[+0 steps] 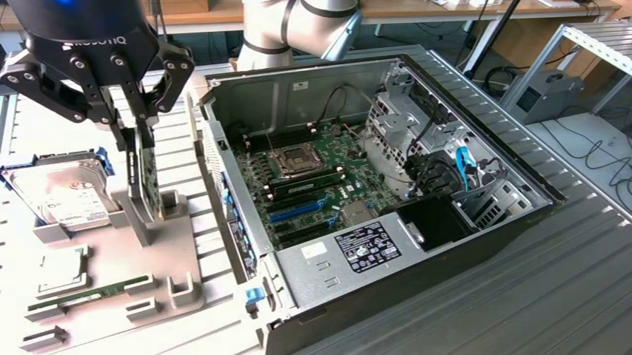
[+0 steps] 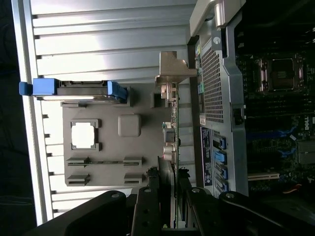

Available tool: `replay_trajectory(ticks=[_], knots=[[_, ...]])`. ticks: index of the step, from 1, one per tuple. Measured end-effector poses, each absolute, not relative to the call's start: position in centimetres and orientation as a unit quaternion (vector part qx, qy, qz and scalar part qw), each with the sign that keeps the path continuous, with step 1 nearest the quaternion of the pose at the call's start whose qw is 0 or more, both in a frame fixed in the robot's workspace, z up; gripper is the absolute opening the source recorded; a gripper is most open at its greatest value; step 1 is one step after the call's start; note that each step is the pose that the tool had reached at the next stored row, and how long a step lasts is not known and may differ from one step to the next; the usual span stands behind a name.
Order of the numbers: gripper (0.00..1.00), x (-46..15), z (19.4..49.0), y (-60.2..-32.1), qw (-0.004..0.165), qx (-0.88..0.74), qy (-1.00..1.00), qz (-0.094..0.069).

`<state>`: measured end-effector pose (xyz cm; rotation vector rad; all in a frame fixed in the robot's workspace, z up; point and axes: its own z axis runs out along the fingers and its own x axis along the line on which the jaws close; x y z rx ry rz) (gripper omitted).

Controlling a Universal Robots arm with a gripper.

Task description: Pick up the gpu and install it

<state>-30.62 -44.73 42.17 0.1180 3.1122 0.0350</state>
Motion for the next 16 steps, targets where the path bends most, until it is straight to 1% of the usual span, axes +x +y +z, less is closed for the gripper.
replay_trajectory(ticks=[16], knots=[[0.26,-30.62,42.60,-44.72,0.013,0.038,0.999,0.011]])
